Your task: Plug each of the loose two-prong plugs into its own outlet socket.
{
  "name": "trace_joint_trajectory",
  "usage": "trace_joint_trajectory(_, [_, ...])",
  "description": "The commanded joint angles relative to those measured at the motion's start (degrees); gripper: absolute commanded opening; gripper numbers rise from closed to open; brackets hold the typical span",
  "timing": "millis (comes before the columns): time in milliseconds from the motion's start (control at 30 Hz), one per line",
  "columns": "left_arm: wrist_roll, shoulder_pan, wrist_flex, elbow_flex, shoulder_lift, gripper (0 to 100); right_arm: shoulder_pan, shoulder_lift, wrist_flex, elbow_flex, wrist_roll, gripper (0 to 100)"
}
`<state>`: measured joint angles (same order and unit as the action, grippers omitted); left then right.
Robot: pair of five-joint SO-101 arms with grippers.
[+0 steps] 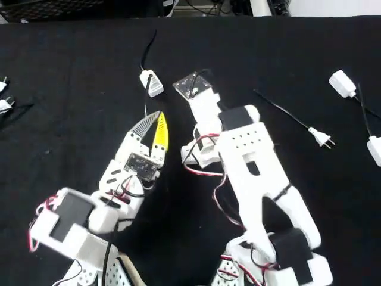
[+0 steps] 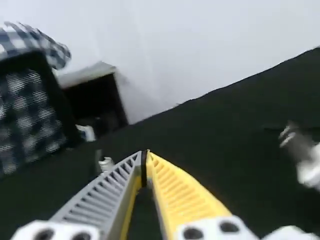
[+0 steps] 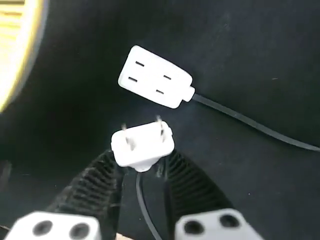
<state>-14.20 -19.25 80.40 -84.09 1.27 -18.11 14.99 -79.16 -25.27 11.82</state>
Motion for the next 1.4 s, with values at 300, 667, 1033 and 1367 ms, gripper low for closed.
trace_joint_trajectory(300, [10.7,-10.1,-42.5,-2.0,-33.1,3,1.2,-0.3,-2.5,3.0,2.5,1.1])
trace_joint_trajectory(667, [22.4,-10.2,-68.7,0.9,-51.6,3,1.7,-0.1,-4.8,3.8,-0.1,1.1])
trace_joint_trajectory(1033, [29.6,-9.7,-68.7,0.4,-56.7,3,2.2,1.5,-8.3,4.2,6.5,1.2])
trace_joint_trajectory(1367, [30.4,-8.8,-68.8,-2.7,-57.1,3,-8.3,11.6,-7.9,-0.8,10.3,1.2])
